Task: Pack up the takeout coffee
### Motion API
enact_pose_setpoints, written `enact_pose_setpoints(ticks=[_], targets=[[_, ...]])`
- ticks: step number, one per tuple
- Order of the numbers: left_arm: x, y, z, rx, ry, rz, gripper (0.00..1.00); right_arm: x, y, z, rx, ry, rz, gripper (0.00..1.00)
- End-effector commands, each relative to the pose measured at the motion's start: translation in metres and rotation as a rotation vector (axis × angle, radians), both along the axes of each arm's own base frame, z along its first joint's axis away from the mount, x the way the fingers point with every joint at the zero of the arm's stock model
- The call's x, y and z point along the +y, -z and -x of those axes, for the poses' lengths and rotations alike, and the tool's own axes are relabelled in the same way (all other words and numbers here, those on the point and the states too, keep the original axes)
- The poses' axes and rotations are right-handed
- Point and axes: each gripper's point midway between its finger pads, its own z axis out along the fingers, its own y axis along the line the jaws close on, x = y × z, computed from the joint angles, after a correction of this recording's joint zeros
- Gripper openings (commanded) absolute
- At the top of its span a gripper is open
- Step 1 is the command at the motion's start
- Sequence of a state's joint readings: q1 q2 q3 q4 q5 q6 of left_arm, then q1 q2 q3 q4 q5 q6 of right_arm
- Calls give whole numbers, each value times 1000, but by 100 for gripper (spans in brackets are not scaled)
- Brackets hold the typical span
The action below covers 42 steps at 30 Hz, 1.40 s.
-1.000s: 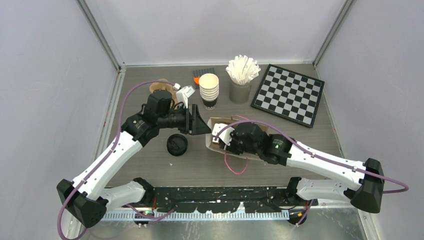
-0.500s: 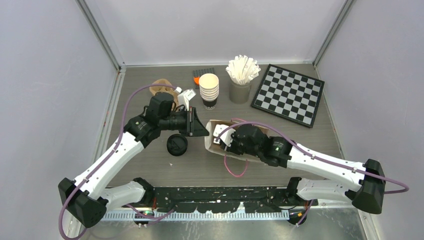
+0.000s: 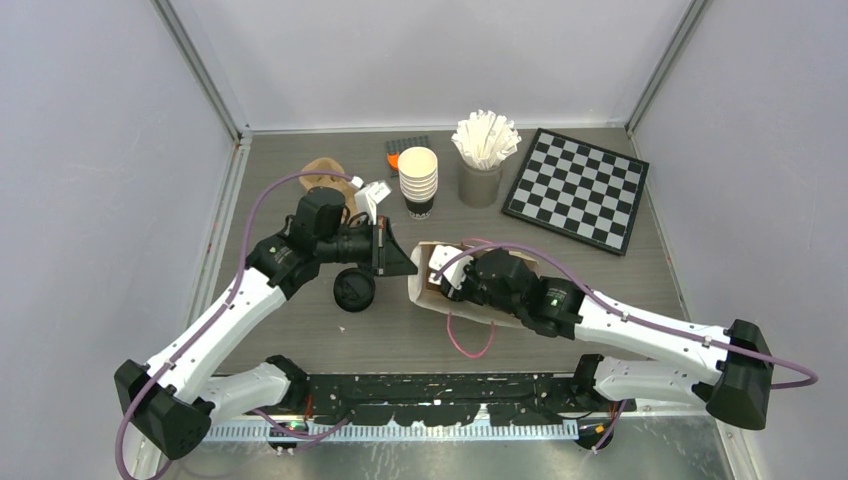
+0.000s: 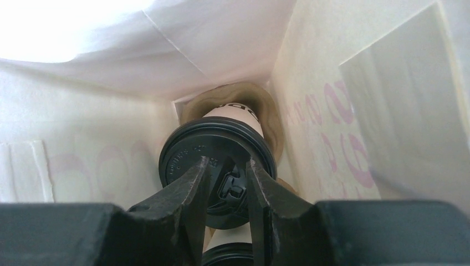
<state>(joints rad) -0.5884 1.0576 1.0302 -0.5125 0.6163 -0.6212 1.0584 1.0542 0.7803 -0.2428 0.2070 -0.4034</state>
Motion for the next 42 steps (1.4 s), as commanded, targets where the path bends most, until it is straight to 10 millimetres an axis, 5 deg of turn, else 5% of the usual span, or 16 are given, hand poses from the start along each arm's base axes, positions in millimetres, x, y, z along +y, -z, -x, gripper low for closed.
enact_pose_setpoints(ticks=[1, 36, 42], targets=[[-2, -14, 4, -44, 30, 52, 0, 10, -13, -10, -53, 15, -57, 35], [-3, -21, 11, -12, 27, 83, 0, 16, 28, -26, -45, 88, -6, 26], [-3, -22, 8, -13, 17, 83, 0, 17, 19, -26, -43, 90, -8, 26]])
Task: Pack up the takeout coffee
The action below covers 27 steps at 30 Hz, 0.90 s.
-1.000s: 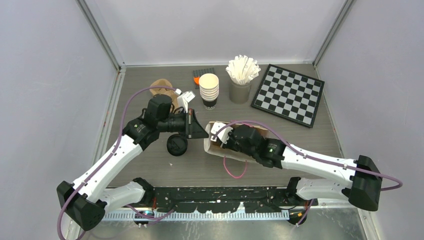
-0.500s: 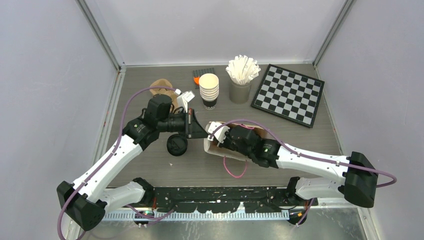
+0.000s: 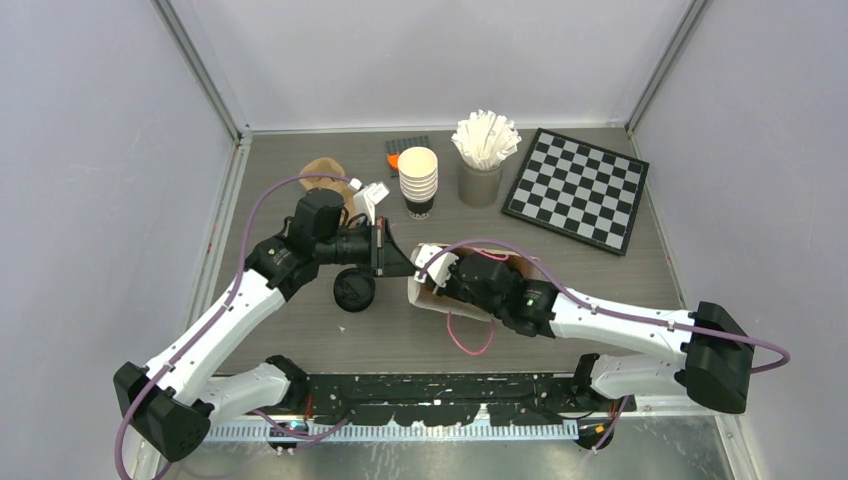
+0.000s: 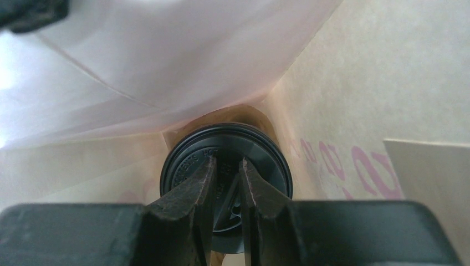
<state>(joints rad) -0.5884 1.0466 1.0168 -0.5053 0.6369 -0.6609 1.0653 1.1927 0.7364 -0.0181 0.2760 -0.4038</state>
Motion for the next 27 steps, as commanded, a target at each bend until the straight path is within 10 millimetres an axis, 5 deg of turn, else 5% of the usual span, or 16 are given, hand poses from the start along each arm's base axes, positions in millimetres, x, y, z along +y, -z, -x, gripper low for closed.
enact_pose_setpoints(ticks=[1, 8, 20, 27], targets=[[-2, -21, 2, -49, 10, 61, 0, -5, -5, -3, 11, 36, 10, 26], [0, -19, -2, -52, -15, 47, 0, -13, -39, 14, 62, 8, -37, 28], [0, -19, -3, -53, -24, 43, 0, -54, -57, 30, 77, 42, 35, 28], [1, -19, -2, -53, -20, 44, 0, -85, -51, 28, 51, 130, 108, 28]])
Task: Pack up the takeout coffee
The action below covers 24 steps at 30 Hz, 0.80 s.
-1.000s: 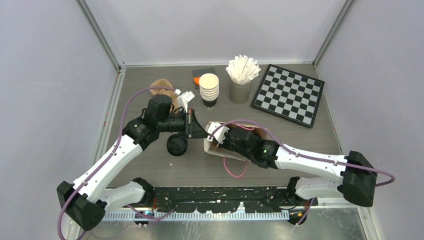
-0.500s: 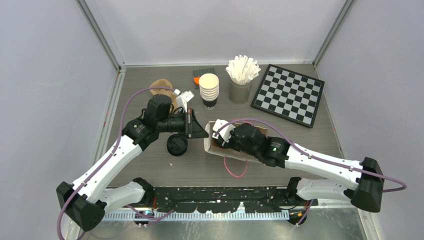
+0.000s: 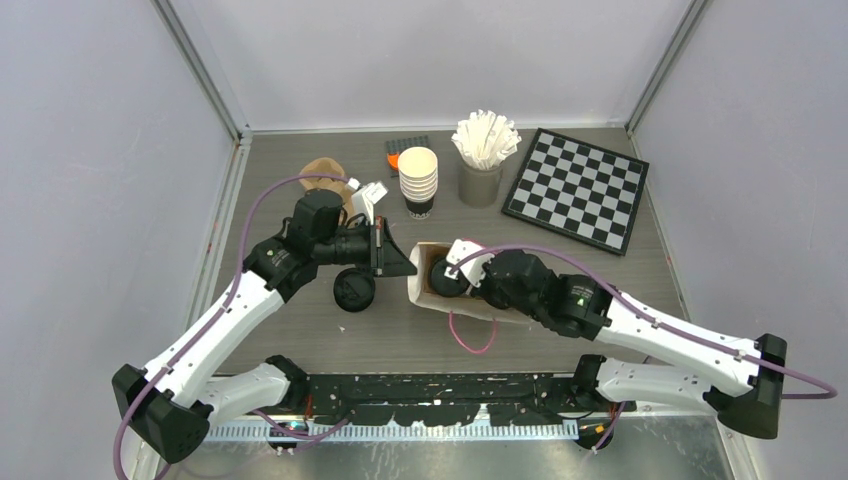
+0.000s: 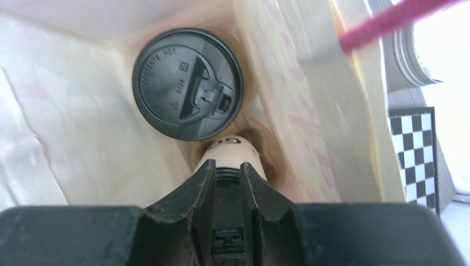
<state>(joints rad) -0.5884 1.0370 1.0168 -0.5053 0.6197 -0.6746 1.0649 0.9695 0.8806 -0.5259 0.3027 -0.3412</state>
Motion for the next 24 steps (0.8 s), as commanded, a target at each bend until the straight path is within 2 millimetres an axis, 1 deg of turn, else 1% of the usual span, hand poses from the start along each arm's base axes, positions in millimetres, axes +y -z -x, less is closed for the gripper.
enact_pose_setpoints(ticks=[1, 10, 21, 24], targets=[[-1, -17, -1, -52, 0, 42, 0, -23, -12, -5, -49, 79, 28, 28], [-1, -18, 1, -54, 3, 46, 0, -33, -5, -6, -59, 104, 44, 28], [-1, -21, 0, -59, 4, 50, 0, -42, -11, 3, -10, 124, 56, 28], [-1, -20, 0, -60, 4, 50, 0, -44, -5, 4, 9, 132, 75, 28]])
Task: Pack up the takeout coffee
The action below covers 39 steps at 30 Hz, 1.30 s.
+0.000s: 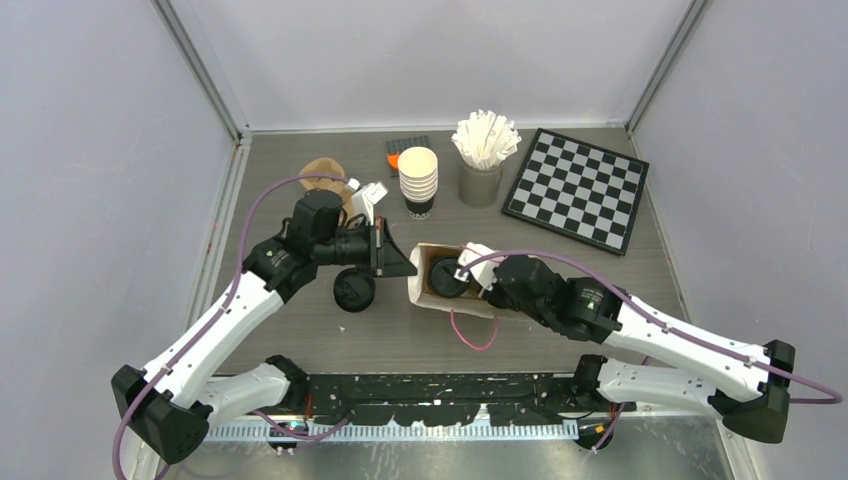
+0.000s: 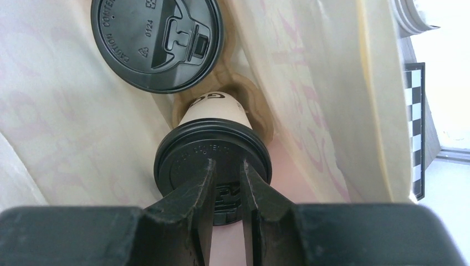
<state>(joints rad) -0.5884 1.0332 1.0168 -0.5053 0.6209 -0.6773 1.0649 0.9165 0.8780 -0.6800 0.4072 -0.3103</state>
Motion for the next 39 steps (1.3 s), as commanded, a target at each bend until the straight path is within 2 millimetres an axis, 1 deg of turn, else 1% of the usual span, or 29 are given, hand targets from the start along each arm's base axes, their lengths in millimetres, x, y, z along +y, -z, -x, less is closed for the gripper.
enact_pose_setpoints(ticks=[1, 12, 22, 28, 31, 35, 39], targets=[[-1, -19, -1, -59, 3, 47, 0, -3, -11, 0, 1, 32, -25, 28], [-1, -17, 2, -49, 13, 50, 0, 6, 1, -17, -59, 62, -16, 27], [-1, -15, 4, -44, 17, 49, 0, 9, 13, -21, -60, 85, -30, 27], [-1, -14, 6, -38, 26, 50, 0, 14, 8, -24, -76, 79, -53, 28], [-1, -13, 7, -35, 27, 51, 0, 16, 9, -27, -82, 86, -49, 27], [0, -12, 8, -34, 26, 52, 0, 14, 13, -31, -93, 110, -46, 27], [1, -10, 10, -30, 27, 52, 0, 12, 11, -36, -112, 140, -60, 28]])
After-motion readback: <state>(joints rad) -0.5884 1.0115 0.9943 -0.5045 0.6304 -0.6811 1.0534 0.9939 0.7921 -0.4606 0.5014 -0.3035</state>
